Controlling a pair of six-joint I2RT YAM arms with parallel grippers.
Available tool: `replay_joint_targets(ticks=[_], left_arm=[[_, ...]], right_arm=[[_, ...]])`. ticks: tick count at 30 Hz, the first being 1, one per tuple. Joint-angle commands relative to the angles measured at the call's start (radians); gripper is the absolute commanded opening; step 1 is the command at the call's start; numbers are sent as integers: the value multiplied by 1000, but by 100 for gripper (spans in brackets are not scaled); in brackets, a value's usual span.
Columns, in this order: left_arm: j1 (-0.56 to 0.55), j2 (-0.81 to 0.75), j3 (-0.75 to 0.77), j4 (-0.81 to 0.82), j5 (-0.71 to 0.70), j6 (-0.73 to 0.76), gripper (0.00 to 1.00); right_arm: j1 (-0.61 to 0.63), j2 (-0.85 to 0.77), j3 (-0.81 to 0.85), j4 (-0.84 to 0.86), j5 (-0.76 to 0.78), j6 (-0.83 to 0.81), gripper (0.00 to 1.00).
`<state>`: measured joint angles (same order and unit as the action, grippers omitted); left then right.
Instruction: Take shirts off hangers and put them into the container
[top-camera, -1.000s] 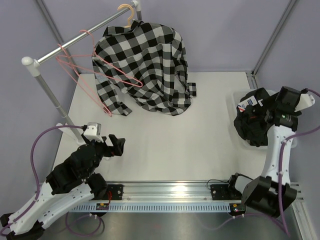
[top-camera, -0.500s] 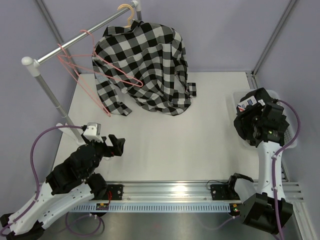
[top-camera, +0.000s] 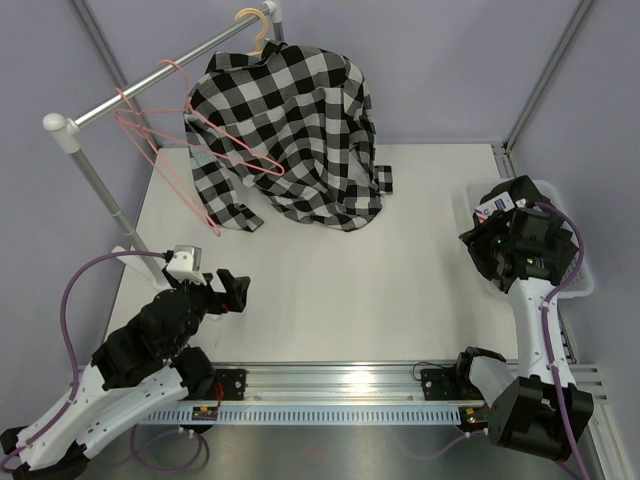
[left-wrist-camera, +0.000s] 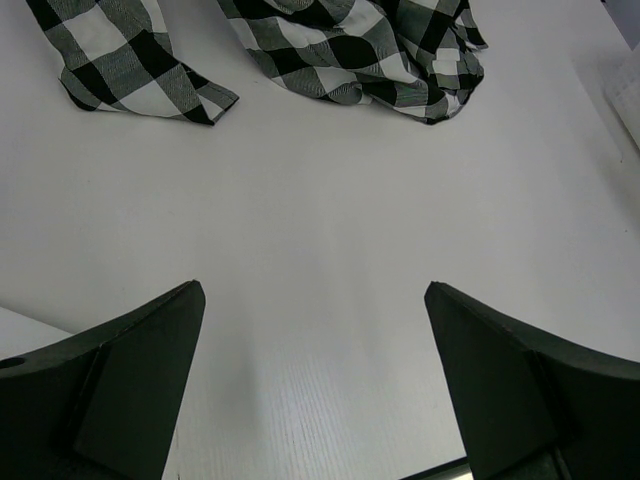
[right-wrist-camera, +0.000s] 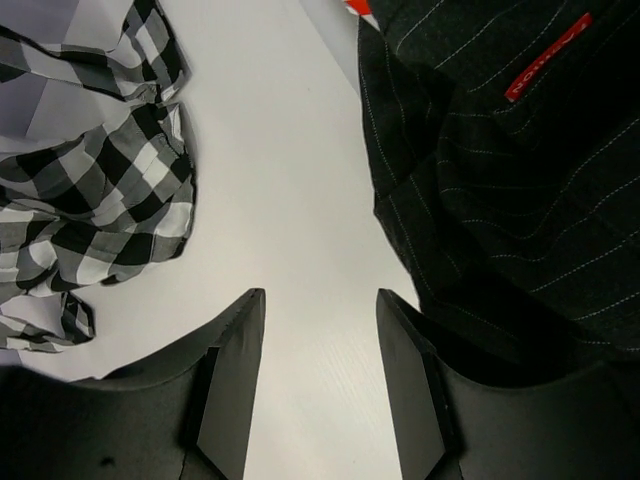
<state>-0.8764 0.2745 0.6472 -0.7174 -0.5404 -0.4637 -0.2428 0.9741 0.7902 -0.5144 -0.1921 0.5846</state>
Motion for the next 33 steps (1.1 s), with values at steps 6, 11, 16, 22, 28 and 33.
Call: replay_joint_targets(ticks=[6, 11, 16, 22, 28, 33], left_arm=[[2, -15, -1, 29, 3, 7, 99], [2, -18, -1, 27, 3, 8, 99], [2, -20, -1, 29, 3, 8, 99], [2, -18, -3, 29, 2, 7, 99], [2, -18, -4, 29, -1, 5, 99], [1, -14, -4, 29, -4, 5, 99]], right_arm=[[7, 38, 75, -24, 183, -45, 57], [5, 72, 84, -19, 246, -46, 58], [-19, 119, 67, 4, 272, -46, 59], [-88, 178, 40, 48, 251, -14, 60], [-167, 276, 30, 97, 244, 35, 65], [-168, 374, 18, 135, 206, 61, 67]])
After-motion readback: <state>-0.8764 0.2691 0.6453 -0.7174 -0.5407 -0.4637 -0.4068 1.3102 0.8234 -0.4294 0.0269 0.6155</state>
